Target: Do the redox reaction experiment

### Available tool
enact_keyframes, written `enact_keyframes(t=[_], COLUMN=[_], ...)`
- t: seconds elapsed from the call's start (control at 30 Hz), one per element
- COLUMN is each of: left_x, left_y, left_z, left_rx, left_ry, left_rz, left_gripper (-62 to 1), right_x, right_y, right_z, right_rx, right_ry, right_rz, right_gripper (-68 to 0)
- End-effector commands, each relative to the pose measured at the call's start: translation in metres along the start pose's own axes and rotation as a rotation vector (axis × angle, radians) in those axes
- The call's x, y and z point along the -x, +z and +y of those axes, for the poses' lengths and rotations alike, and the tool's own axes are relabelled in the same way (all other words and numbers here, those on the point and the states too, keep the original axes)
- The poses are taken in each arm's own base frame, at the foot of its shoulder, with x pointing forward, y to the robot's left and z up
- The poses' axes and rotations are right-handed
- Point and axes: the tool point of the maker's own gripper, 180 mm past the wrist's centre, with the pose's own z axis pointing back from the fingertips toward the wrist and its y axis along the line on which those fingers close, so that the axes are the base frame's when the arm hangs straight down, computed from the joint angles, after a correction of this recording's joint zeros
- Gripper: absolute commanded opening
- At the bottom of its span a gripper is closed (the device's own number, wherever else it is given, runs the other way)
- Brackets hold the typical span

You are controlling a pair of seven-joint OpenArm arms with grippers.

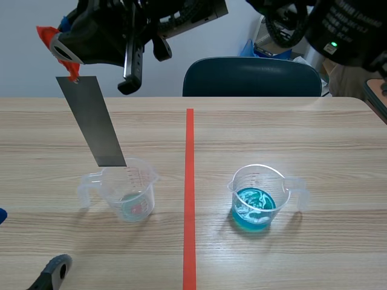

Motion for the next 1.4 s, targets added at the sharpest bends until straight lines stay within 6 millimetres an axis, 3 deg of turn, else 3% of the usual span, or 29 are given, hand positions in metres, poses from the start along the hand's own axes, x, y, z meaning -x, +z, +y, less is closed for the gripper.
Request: enact_keyframes(t=[0.0, 1.37], left_x=[-0.0124, -0.0123], left_y=[-0.003, -0.003], left_z=[-0.0013, -0.0013], left_rx=[0.001, 0.001], left_ry=[-0.001, -0.001], left_rz=[-0.045, -0.044], left_gripper=[1.4, 1.4], right_x=[-0.0143, -0.0118], right_y=[0.0043, 0.0043], right_z=[-0.0055, -0.0069], right_rx=[0.006, 0.013], right_ry=[0.036, 0.049], right_rz=[-0.027, -0.015], right_gripper=[-66.7, -66.7])
